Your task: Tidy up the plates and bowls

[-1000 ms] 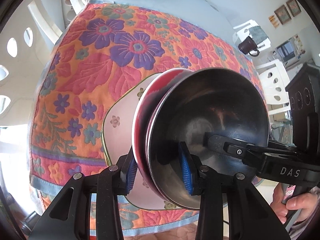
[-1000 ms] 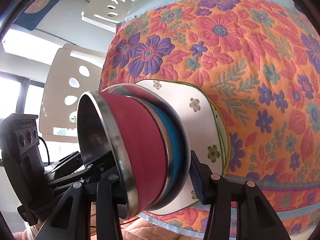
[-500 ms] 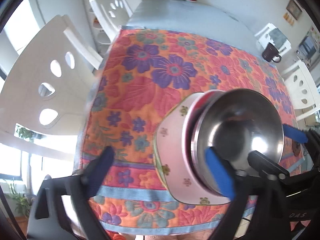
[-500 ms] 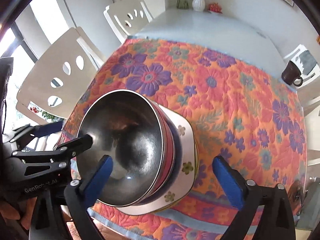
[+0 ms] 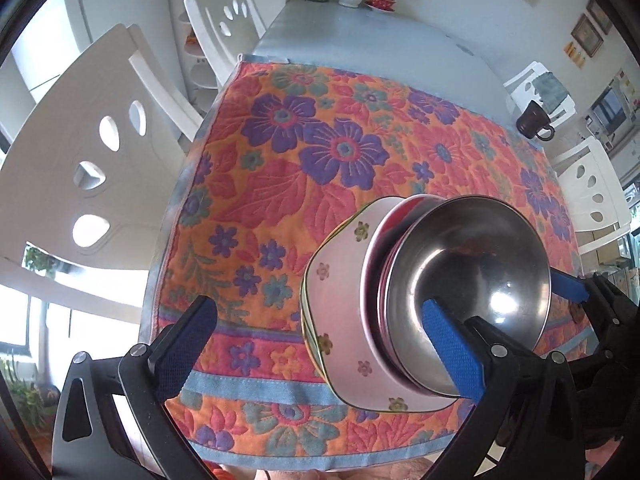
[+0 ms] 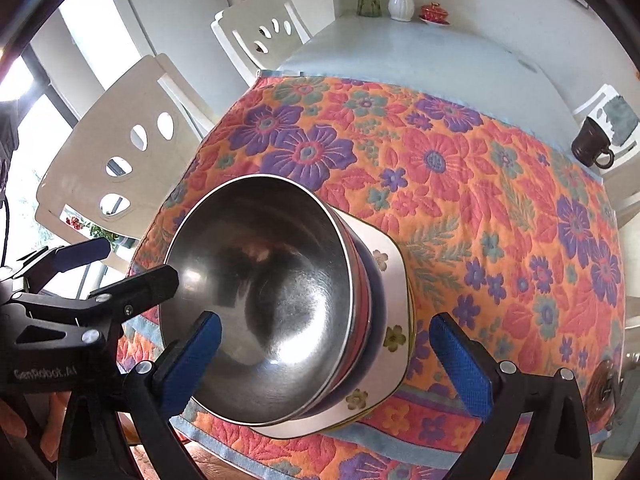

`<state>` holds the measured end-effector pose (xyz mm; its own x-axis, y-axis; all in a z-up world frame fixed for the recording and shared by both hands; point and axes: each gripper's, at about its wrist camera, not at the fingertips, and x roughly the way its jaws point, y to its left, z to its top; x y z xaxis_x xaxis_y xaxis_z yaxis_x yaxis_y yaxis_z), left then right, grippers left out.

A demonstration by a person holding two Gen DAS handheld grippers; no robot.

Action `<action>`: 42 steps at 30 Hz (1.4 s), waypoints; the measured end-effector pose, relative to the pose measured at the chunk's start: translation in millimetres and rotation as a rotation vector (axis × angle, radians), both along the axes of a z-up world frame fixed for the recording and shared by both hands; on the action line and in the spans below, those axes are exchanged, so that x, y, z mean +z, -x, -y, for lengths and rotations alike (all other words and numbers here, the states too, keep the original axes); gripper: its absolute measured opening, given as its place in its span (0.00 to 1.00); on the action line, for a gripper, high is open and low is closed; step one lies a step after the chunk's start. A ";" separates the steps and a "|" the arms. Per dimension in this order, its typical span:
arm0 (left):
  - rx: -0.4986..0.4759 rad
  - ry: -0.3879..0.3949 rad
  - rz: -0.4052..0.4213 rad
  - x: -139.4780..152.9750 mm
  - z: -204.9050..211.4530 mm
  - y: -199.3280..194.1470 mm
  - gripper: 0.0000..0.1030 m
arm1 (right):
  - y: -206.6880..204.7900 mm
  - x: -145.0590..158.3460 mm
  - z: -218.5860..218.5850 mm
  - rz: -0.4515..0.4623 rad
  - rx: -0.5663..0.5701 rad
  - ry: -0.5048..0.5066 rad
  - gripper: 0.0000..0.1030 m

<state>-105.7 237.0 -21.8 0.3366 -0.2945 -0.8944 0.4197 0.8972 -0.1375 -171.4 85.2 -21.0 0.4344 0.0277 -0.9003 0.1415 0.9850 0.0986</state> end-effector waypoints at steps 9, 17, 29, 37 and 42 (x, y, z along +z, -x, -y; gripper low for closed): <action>-0.003 0.005 -0.002 1.6 2.2 0.6 0.99 | -0.5 0.5 1.3 0.000 -0.004 0.004 1.00; -0.002 0.006 -0.003 2.5 2.8 2.8 0.99 | 0.4 1.2 1.0 0.000 0.001 0.001 1.00; -0.001 0.007 0.002 3.2 3.1 6.5 0.99 | 3.2 1.7 2.1 -0.004 0.009 -0.001 1.00; 0.001 0.006 0.000 3.7 3.4 6.9 0.99 | 3.6 1.7 3.2 -0.007 0.016 -0.003 1.00; 0.007 0.007 -0.011 1.8 3.2 8.1 0.99 | 1.9 0.2 3.3 -0.014 0.022 -0.005 1.00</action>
